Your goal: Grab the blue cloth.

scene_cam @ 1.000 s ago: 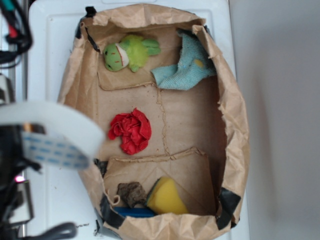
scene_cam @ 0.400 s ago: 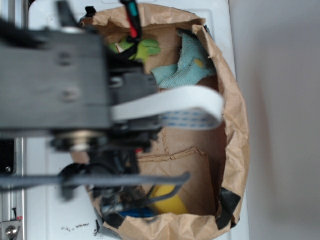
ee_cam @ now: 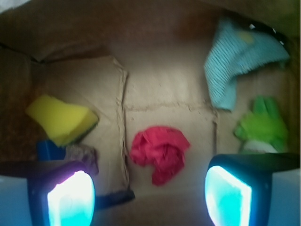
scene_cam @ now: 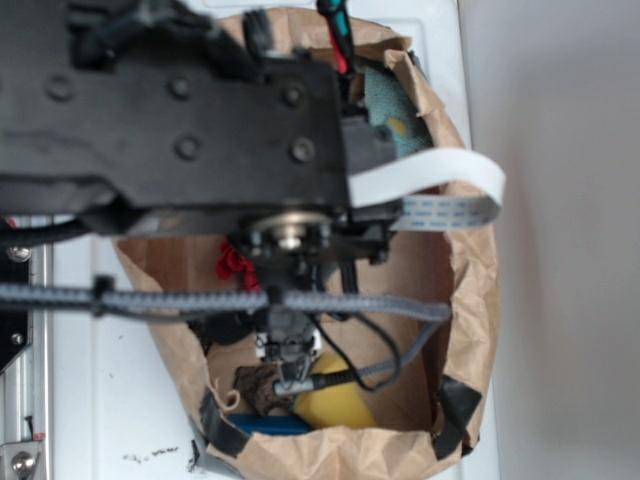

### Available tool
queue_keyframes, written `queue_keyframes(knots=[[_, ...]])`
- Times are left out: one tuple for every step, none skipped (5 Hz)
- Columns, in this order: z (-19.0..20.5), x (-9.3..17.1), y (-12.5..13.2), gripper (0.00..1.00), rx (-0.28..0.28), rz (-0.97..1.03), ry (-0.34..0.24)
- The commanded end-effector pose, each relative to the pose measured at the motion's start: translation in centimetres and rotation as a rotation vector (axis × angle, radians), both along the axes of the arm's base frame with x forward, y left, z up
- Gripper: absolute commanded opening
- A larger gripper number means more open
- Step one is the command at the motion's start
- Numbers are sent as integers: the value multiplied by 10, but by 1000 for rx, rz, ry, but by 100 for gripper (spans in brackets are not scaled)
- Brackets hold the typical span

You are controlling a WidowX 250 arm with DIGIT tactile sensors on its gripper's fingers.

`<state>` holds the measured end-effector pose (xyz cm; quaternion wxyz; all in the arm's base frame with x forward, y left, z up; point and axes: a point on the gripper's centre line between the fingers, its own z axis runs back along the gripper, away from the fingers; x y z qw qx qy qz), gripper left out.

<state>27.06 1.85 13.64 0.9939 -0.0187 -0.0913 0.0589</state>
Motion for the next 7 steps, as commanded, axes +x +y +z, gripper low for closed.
queue_keyframes(knots=[[-3,20,-8,100,-3,-3,-163],[-3,20,-8,100,-3,-3,-163],[-3,20,-8,100,-3,-3,-163],[-3,20,-8,100,-3,-3,-163],[-3,20,-8,100,-3,-3,-163],[-16,37,-7,100,-13,160,-112],[-31,48,-1,100,7,279,-101]])
